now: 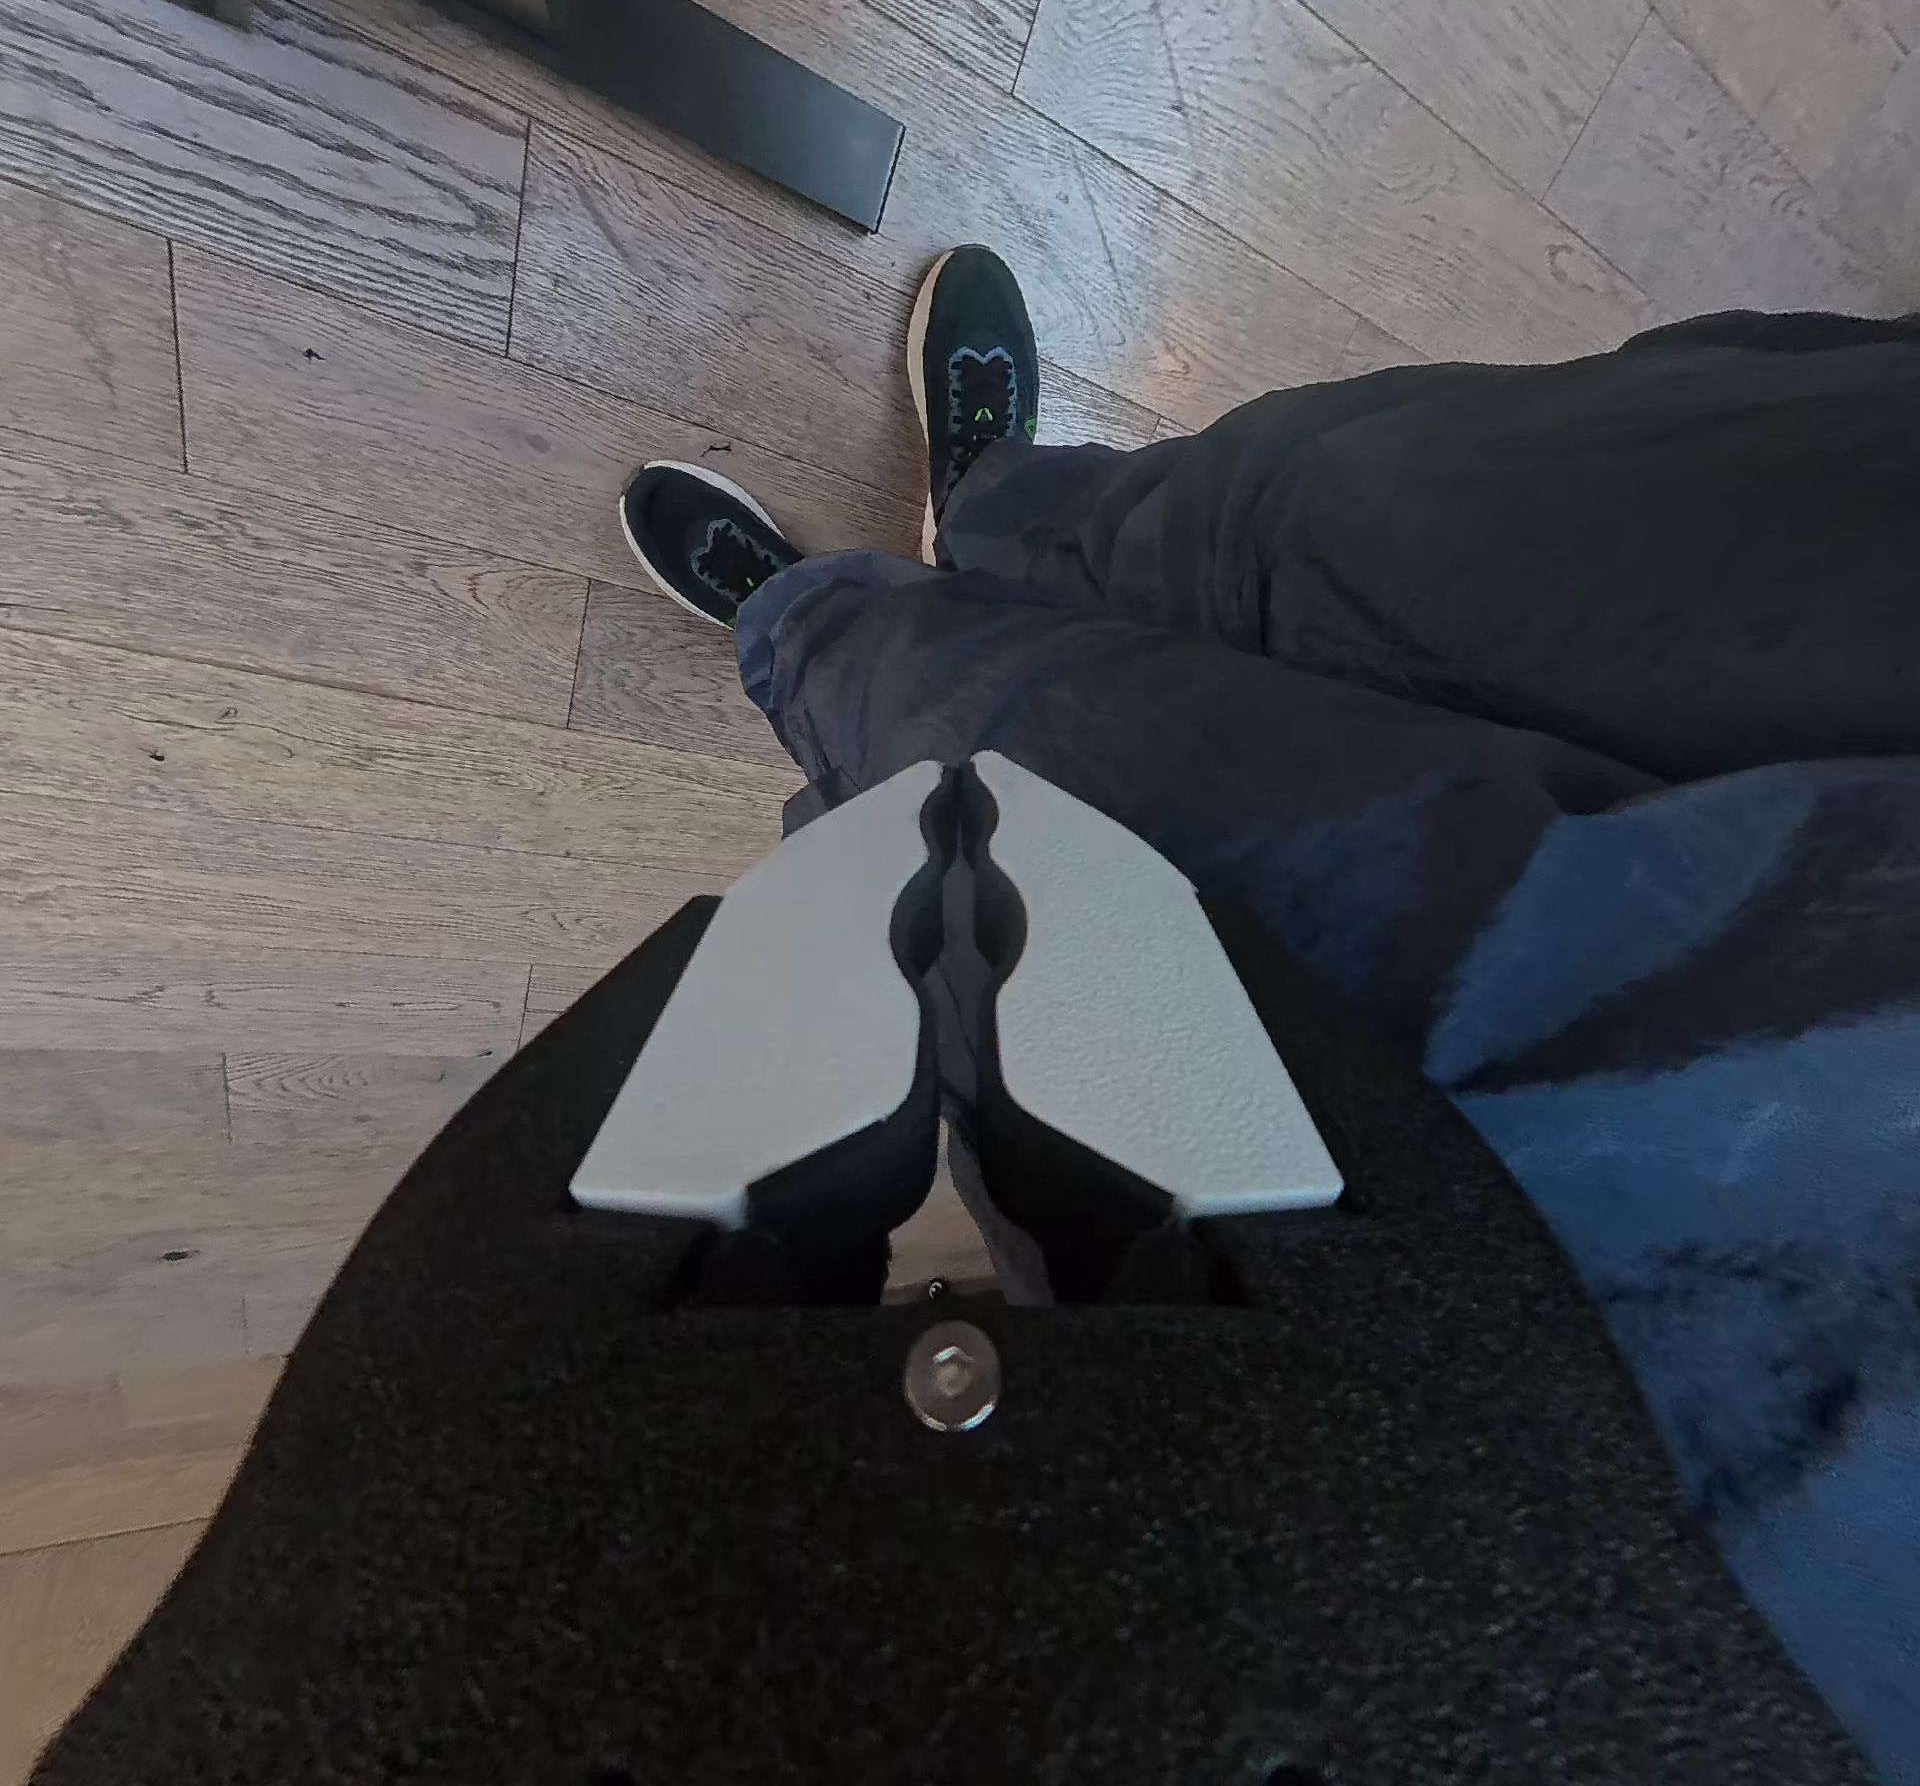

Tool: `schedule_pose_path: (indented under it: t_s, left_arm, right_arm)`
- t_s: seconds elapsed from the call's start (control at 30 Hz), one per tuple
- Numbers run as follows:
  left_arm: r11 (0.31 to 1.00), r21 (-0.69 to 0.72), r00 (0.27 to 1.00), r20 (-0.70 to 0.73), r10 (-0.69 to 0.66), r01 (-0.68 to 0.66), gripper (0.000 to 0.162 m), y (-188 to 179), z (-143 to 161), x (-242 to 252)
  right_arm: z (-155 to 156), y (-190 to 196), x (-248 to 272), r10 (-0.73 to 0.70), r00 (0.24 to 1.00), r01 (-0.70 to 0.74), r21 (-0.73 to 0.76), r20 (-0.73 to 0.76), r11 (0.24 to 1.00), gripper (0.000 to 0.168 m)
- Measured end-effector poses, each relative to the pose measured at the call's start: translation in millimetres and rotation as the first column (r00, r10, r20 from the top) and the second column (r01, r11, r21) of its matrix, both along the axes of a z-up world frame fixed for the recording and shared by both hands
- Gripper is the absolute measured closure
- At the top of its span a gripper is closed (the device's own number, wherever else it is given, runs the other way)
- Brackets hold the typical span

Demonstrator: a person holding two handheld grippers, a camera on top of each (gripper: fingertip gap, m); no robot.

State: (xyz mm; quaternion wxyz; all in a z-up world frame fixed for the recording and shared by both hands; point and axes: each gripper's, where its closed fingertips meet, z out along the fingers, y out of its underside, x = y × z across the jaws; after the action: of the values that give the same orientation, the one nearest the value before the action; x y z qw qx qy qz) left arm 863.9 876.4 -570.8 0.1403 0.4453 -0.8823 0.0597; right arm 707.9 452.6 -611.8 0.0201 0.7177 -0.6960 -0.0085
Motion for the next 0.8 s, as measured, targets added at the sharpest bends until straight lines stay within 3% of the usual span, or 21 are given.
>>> schedule_pose_path:
  t_s: [0.1,0.23,0.37,0.5,0.63,0.73,0.8]
  left_arm:
    - [1.000,-0.001,1.000,0.005,0.001,-0.001,0.162,-0.9,0.8,7.0]
    - [1.000,-0.012,1.000,0.016,0.005,-0.005,0.162,-4.1,3.6,14.1]
    - [1.000,-0.003,1.000,0.006,-0.011,0.011,0.162,-2.5,2.6,13.5]
    - [1.000,-0.008,1.000,0.008,0.005,-0.005,0.162,-2.5,4.9,17.2]
    - [1.000,-0.004,1.000,0.006,-0.006,0.006,0.162,-2.6,4.5,14.5]
    - [1.000,-0.004,1.000,0.001,-0.006,0.006,0.162,-2.9,3.3,9.7]
    - [1.000,-0.005,1.000,-0.006,0.000,-0.001,0.162,-3.3,2.0,5.9]
  right_arm:
    - [0.8,-2.5,1.4,0.204,0.978,-0.206,-0.066,-0.034,0.976,0.167]
    - [4.1,-0.2,15.7,-0.112,0.993,0.111,0.042,0.039,0.993,0.166]
    - [1.8,0.1,15.5,0.205,0.978,-0.207,-0.061,-0.025,0.977,0.167]
    - [4.6,4.3,26.7,0.002,0.999,-0.002,0.018,0.034,1.000,0.166]
    - [0.6,5.3,22.8,0.178,0.984,-0.178,-0.027,-0.004,0.984,0.167]
    - [-0.7,8.3,18.1,0.081,0.997,-0.081,0.016,0.006,0.997,0.166]
    - [-1.7,8.3,13.3,0.100,0.995,-0.100,0.011,-0.003,0.995,0.166]
